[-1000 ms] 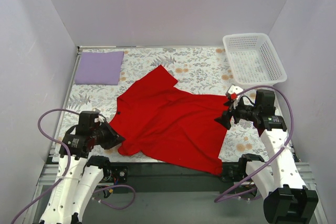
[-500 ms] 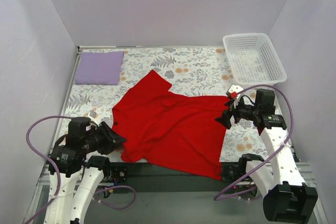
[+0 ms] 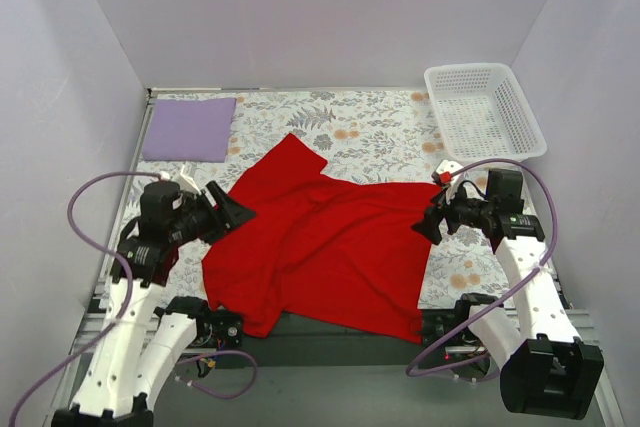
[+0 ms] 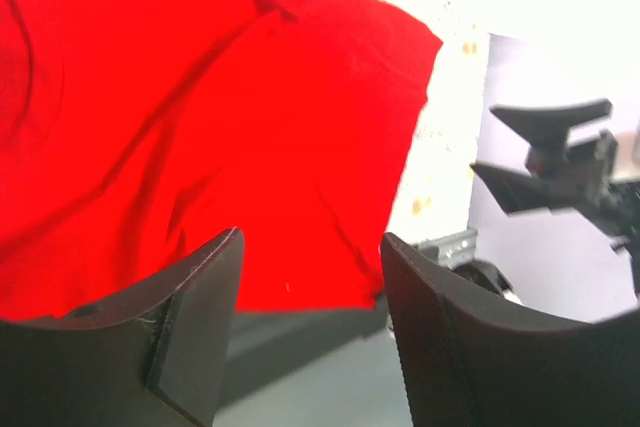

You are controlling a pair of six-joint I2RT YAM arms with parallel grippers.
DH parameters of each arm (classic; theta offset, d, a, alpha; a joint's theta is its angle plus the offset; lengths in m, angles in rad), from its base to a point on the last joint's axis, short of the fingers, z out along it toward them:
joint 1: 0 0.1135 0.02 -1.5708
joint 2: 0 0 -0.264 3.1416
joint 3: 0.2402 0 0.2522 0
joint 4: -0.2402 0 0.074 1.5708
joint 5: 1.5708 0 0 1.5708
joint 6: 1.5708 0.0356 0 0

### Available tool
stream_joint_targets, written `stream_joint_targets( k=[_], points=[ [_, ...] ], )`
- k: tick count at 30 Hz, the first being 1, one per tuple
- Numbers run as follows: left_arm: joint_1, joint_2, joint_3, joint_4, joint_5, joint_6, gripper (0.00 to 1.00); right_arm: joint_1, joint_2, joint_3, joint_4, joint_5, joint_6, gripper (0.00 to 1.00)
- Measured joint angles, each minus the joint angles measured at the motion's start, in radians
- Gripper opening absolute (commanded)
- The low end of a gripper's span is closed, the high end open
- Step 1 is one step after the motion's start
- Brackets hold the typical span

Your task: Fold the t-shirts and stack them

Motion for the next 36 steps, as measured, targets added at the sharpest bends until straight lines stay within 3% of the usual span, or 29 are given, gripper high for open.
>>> stream_joint_targets(
  k=[3,7,8,18,28,36],
  points=[
    [0.000,0.129,-0.006,0.137,-0.003,0.042,0.68,-0.006,0.006,0.000,0.000,0.004,0.002,0.96],
    [0.000,0.245,-0.006,0.290,-0.033,0.102,0.91,-0.009,0.036,0.000,0.000,0.020,0.008,0.96],
    [0.000,0.270,-0.006,0.333,-0.040,0.122,0.93,-0.010,0.045,0.000,0.000,0.027,0.009,0.96],
    [0.000,0.407,-0.029,0.496,-0.086,0.275,0.93,-0.029,0.084,0.000,0.048,0.116,0.078,0.96],
    [0.000,0.335,-0.144,0.550,-0.120,0.408,0.92,-0.034,0.207,0.000,0.220,0.278,0.235,0.96],
    [0.000,0.299,-0.187,0.610,-0.119,0.426,0.92,-0.035,0.229,0.002,0.274,0.317,0.220,0.98]
  ],
)
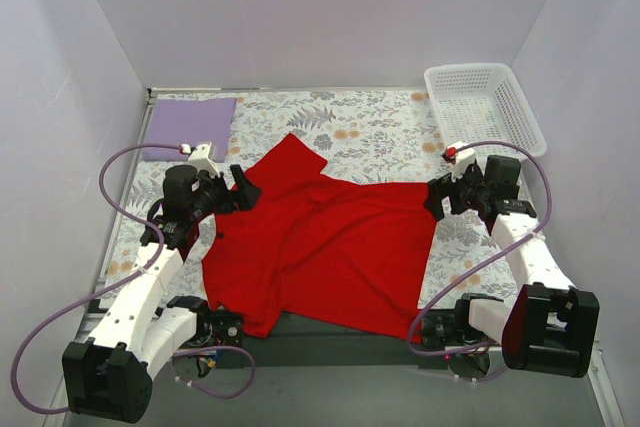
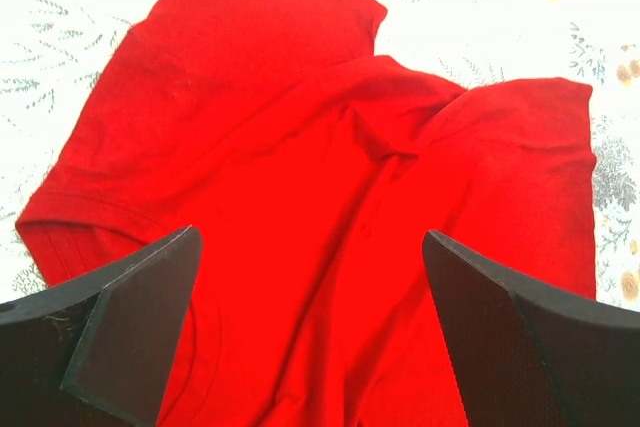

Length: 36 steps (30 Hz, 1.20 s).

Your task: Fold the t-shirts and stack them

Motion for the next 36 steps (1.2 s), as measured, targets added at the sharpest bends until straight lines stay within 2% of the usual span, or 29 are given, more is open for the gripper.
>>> stream_joint_targets(
  k=[9,11,13,20,28,36],
  points=[
    [-0.017,-0.008,0.000,0.022,0.001,0.005,0.92,-0.030,0.043,0.002,0.046,-0.021,-0.030,0.96],
    [-0.018,-0.008,0.000,0.022,0.002,0.006,0.92,-0.032,0.077,0.002,0.068,-0.008,-0.026,0.93],
    [-0.018,-0.008,0.000,0.022,0.006,0.006,0.92,-0.032,0.116,0.002,0.095,0.010,-0.019,0.83],
    [-0.018,-0.005,0.000,0.022,0.011,0.006,0.92,-0.032,0.216,0.000,0.212,0.073,-0.011,0.70],
    [-0.018,0.005,0.000,0.023,0.015,0.006,0.92,-0.010,0.341,0.002,0.303,0.151,-0.017,0.58],
    [-0.018,0.011,0.000,0.023,0.020,0.006,0.92,0.000,0.425,0.050,0.310,0.188,-0.019,0.50]
  ],
)
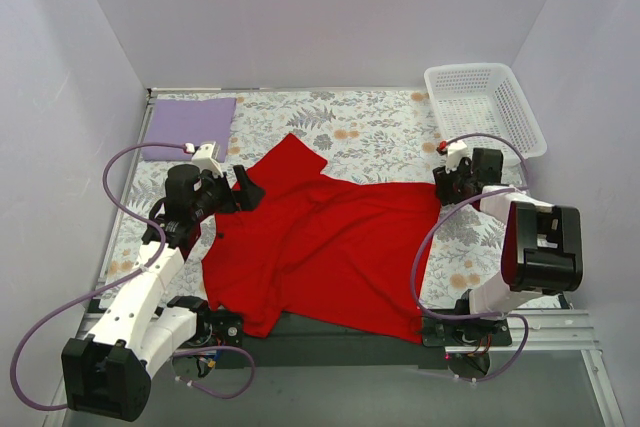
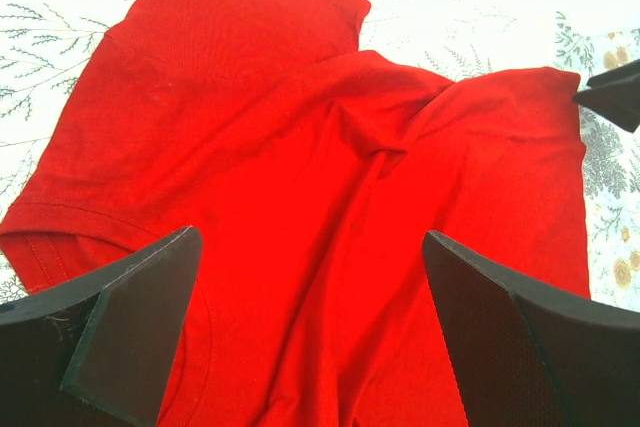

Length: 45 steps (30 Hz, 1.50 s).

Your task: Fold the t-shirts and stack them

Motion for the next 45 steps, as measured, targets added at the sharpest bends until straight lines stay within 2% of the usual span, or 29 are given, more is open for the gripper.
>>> stream_joint_targets(
  k=[16,24,30,32,38,41,45],
  points=[
    [0.000,0.012,0.000,0.002,0.007,0.002,0.92,0.002,0.145,0.150,-0.065,-0.016,-0.023,0.46],
    [0.000,0.012,0.000,0.003,0.007,0.003,0.92,0.002,0.166,0.185,-0.107,-0.031,-0.035,0.45],
    [0.000,0.012,0.000,0.003,0.007,0.004,0.92,0.002,0.166,0.185,-0.114,-0.045,-0.047,0.35],
    [0.000,0.012,0.000,0.003,0.007,0.004,0.92,0.003,0.166,0.185,-0.118,-0.056,-0.050,0.28],
    [0.000,0.012,0.000,0.003,0.007,0.006,0.92,0.003,0.166,0.185,-0.126,-0.072,-0.066,0.20],
    [0.000,0.012,0.000,0.003,0.007,0.007,0.92,0.003,0.164,0.185,-0.133,-0.081,-0.077,0.01],
    [0.000,0.012,0.000,0.003,0.007,0.007,0.92,0.003,0.149,0.183,-0.160,-0.083,-0.088,0.01]
  ],
)
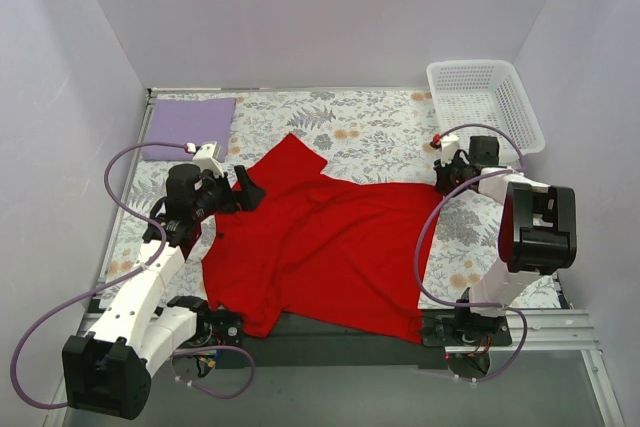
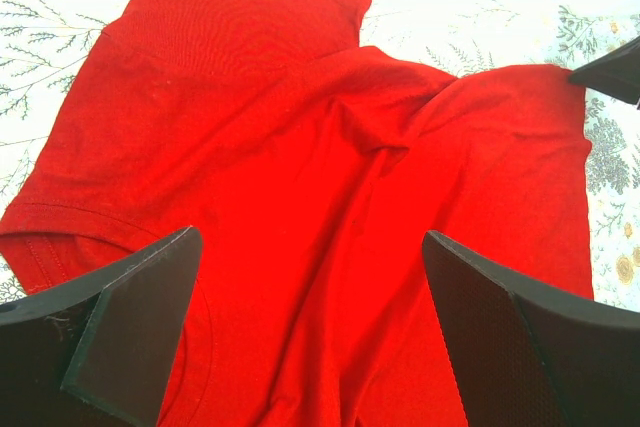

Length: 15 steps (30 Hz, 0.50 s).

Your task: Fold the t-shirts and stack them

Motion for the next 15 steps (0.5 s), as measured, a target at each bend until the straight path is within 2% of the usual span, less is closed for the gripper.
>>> stream_joint_targets(
  k=[15],
  points=[
    [0.000,0.000,0.000,0.004,0.000,0.001,0.91,0.000,-0.186,-0.034,-0.101,-0.143,-0.102,0.01]
  ],
)
